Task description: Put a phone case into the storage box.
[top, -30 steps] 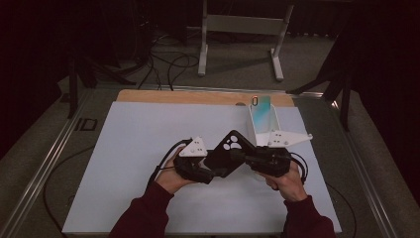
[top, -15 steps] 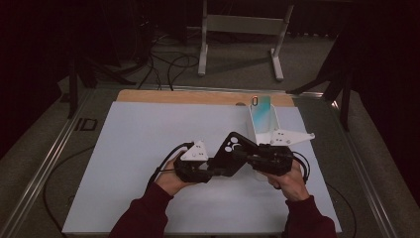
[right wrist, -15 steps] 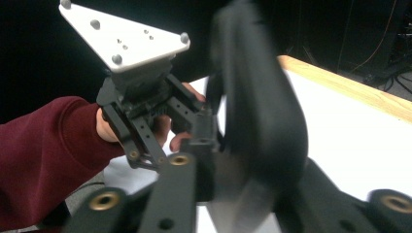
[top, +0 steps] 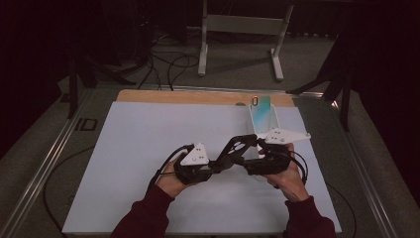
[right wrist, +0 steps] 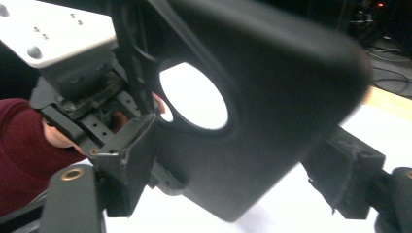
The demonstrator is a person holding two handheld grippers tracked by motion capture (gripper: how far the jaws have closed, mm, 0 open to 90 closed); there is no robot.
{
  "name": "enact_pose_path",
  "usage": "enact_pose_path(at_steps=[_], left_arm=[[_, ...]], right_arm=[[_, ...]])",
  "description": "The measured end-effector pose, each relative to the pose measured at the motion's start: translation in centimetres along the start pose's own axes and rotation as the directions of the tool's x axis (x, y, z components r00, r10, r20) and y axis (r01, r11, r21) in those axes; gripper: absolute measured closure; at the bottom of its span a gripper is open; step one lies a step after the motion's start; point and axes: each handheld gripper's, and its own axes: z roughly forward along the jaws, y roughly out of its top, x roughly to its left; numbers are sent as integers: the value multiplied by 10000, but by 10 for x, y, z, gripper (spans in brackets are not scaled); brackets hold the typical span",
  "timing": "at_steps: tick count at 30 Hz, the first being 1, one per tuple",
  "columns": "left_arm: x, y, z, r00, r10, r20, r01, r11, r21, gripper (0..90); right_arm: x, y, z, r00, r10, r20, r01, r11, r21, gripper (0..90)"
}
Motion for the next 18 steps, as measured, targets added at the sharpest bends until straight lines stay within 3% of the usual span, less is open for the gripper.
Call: enact_pose_path(at_steps=[3, 7, 18], left_arm=[[1, 0, 0, 9995, -86, -306, 86, 10000, -4, 803], [3, 0, 1, 9989, -263, -396, 264, 9996, 23, 802], [5, 0, 1, 9925, -701, -1001, 694, 9975, -103, 802]], right_arm=[[1, 1, -1, 9997, 55, 232, -53, 10000, -71, 178], [3, 2, -1, 9996, 27, 283, -20, 9996, -272, 154], [7, 6, -2, 9947, 553, 866, -500, 9968, -622, 93]])
